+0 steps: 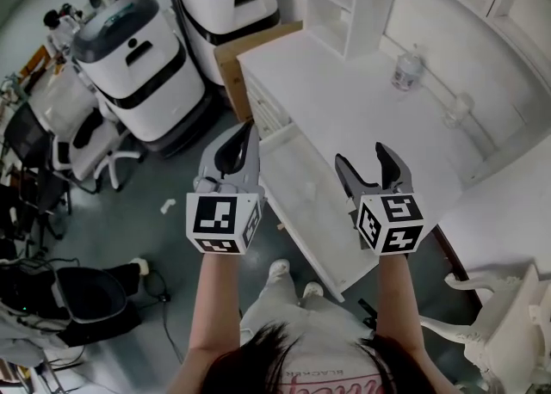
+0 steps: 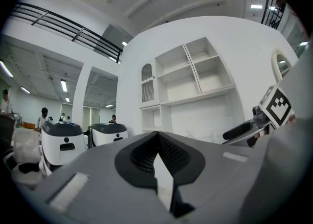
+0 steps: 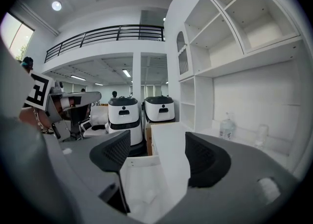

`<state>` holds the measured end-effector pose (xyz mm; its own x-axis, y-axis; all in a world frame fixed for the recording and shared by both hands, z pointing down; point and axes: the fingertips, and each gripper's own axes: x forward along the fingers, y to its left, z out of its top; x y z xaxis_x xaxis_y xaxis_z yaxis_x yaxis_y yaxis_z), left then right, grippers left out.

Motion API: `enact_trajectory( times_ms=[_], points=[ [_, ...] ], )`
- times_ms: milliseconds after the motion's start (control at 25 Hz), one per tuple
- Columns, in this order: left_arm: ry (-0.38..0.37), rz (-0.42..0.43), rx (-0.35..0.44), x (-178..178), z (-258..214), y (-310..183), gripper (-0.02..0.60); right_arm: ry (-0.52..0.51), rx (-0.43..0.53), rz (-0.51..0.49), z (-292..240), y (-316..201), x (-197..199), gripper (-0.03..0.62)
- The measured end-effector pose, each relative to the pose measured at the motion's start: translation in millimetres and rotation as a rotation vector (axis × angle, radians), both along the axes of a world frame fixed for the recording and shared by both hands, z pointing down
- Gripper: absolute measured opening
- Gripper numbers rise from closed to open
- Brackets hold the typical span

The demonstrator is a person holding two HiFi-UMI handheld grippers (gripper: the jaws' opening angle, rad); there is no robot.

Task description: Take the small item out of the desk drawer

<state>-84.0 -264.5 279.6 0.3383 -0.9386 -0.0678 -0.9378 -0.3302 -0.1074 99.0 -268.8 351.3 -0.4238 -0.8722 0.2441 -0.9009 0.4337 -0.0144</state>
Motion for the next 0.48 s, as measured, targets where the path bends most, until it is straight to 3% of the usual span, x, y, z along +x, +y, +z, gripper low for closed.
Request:
enact_trajectory(
  times_ms=[480],
  points=[
    [0.023, 0.041, -0.054, -15.0, 20.9, -47.6, 0.009, 0.033, -0.188, 0.016, 61.3, -31.5, -22.1, 0.284]
  ],
)
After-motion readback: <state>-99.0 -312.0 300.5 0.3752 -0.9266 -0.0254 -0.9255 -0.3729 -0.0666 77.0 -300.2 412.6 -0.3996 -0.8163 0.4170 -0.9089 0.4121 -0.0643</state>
